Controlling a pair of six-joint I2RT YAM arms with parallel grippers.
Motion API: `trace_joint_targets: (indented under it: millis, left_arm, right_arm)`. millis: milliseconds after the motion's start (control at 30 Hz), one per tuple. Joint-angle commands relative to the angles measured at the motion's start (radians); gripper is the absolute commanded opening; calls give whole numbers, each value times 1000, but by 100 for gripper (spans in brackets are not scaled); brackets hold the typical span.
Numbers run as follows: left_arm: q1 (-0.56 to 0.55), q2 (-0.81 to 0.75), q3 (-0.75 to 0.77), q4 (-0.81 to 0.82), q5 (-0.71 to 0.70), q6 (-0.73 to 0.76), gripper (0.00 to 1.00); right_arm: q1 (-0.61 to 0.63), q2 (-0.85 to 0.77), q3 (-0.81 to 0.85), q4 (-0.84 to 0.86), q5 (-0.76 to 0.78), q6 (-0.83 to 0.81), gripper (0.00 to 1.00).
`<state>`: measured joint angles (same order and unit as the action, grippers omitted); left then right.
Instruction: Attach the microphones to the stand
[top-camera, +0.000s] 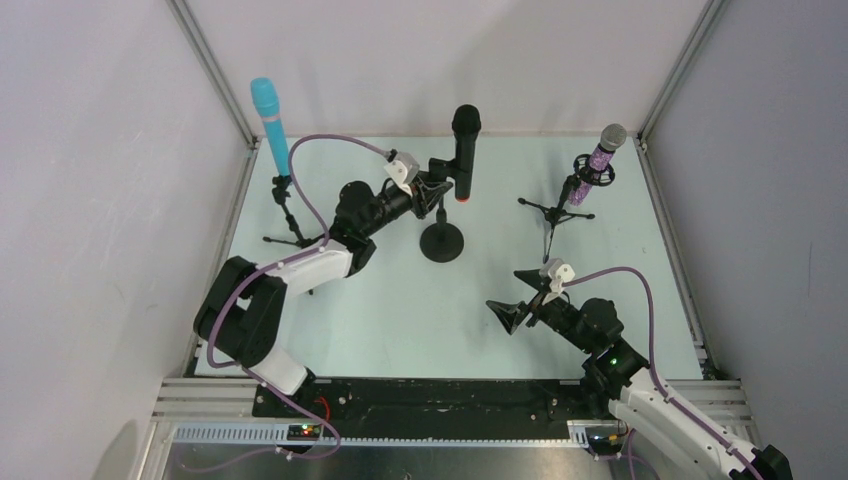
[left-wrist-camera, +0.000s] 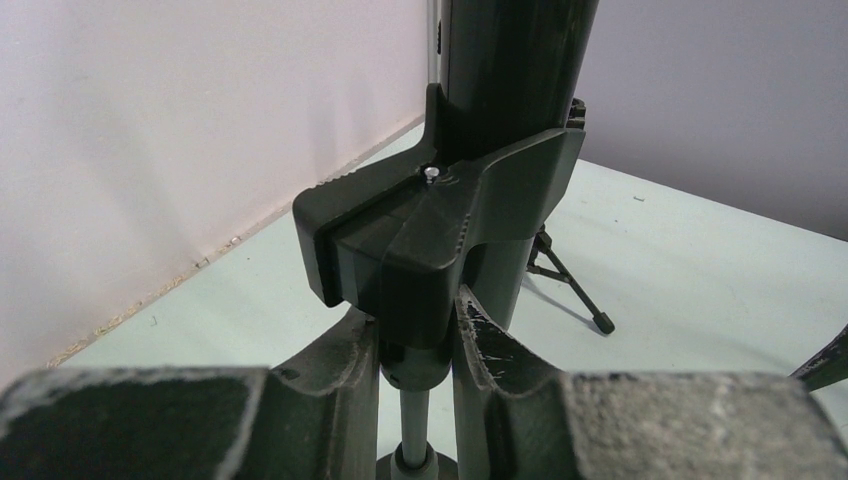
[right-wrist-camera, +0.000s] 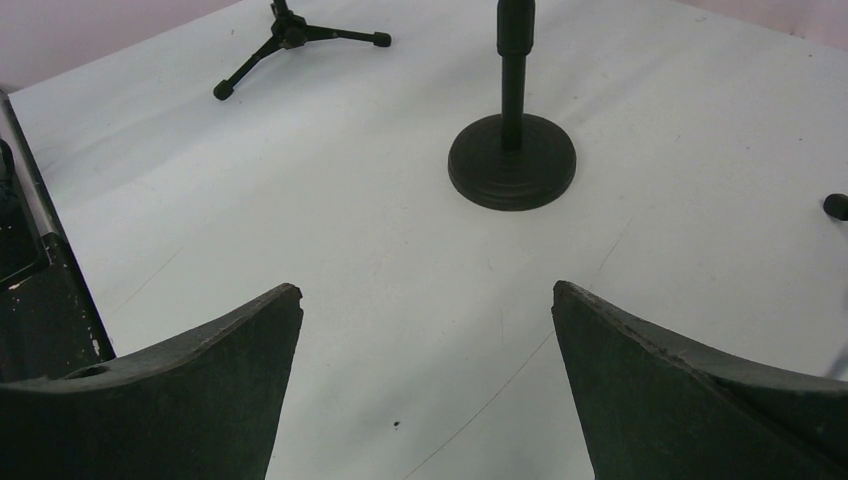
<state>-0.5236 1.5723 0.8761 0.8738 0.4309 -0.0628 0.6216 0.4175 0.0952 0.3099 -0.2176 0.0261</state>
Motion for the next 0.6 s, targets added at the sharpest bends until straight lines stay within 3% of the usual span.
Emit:
trace_joint_targets:
  millis: [0,433,567]
  left_arm:
    - [10,-7,30,150,15,-14,37]
    - [16,-32,-26,151,20,43,91]
    - [16,-48,-51,150,3,55,99]
  right_arm:
    - [-6,-13,-4,12,0,5,100]
    - [-20,-10,-5,13,-4,3,100]
    - [-21,-4,-6,20,-9,5,100]
